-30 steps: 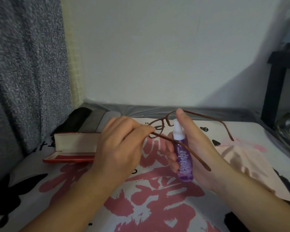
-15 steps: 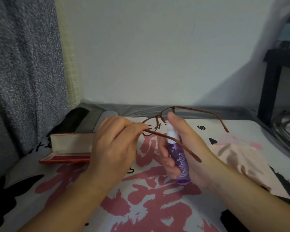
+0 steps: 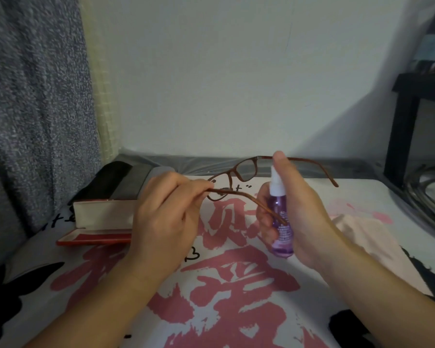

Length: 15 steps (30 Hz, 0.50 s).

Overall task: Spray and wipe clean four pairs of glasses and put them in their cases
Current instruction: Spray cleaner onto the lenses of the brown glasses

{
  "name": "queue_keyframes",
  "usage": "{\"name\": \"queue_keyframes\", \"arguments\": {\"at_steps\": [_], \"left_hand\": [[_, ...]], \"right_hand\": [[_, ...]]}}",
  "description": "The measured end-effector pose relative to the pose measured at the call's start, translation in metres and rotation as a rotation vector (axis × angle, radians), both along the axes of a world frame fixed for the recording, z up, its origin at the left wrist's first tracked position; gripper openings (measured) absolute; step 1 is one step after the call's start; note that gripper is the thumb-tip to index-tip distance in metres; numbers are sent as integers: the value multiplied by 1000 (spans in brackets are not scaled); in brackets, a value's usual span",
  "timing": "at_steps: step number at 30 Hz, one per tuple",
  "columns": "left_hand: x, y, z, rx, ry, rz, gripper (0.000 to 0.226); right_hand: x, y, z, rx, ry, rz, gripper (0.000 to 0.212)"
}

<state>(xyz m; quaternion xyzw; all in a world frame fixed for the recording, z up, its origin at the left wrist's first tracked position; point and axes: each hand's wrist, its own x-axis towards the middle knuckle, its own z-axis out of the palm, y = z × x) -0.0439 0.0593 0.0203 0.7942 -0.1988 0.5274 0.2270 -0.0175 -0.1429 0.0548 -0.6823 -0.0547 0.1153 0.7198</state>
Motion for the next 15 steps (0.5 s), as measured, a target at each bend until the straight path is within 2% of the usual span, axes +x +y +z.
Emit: {"name": "queue_keyframes", "arguments": {"at_steps": [3,10,12,15], "left_hand": [[1,2,-1,-39,34,1,13],[0,-1,2,-96,70,8,15],[-1,-5,6,-204,121,-3,15],[-2,-12,14,-595,343,-59,20]], "right_hand": [[7,-9,2,-5,71,-17,75],[7,-10,4,-15,65,-25,66],[7,-10,4,-8,55,-56,69],[4,-5,3,-32,-7,-73,75]]}}
